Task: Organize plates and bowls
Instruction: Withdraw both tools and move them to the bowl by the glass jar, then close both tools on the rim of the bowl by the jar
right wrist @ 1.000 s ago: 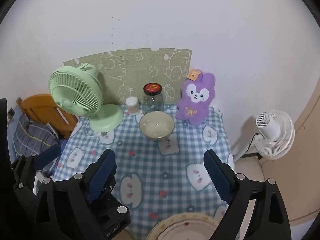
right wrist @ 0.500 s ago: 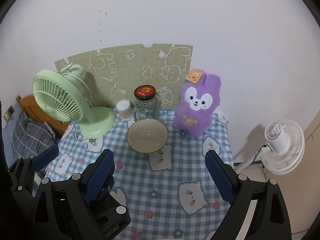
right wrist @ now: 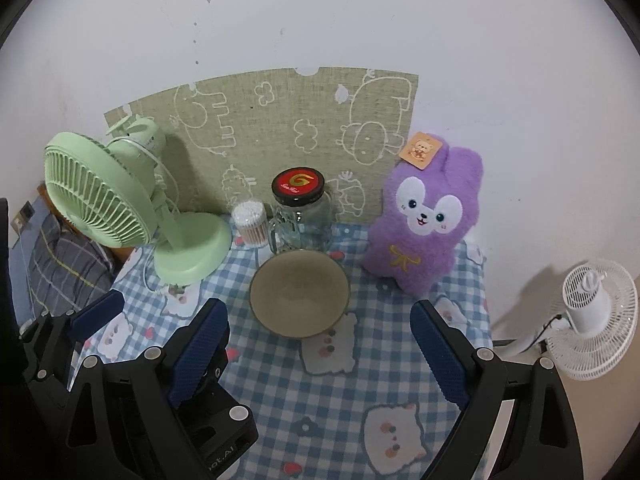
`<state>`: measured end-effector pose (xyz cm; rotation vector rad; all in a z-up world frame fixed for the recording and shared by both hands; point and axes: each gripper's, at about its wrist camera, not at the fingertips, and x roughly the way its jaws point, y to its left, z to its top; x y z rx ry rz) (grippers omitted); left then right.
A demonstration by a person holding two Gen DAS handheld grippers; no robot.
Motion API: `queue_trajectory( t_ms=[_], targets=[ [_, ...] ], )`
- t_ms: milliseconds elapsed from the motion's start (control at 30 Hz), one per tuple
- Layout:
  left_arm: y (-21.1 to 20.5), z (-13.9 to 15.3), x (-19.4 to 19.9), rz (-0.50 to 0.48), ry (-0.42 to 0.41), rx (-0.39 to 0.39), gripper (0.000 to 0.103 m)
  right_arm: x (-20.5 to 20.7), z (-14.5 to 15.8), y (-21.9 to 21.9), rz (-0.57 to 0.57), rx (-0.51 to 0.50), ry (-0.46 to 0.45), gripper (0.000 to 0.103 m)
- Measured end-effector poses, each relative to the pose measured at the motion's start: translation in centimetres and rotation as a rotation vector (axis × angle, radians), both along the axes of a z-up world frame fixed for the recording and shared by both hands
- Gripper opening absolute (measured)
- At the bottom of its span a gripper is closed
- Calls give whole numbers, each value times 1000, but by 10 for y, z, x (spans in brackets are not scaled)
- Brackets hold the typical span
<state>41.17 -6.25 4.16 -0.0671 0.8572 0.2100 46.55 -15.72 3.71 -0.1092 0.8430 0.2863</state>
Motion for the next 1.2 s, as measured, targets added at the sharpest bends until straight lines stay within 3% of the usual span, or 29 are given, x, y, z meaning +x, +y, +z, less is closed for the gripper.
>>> queue_trajectory(
  t_ms=[133,833,1200],
  targets=[
    [-1,-8,11,1,-2,32,91,13,-10,1,-1,-2,4,95],
    [15,-73,83,27,75,21,83,84,-75,20,-24,-22,61,91],
    [18,-113,103,35,139,51,69,106,-120,20,-36,-21,129,69]
  ],
)
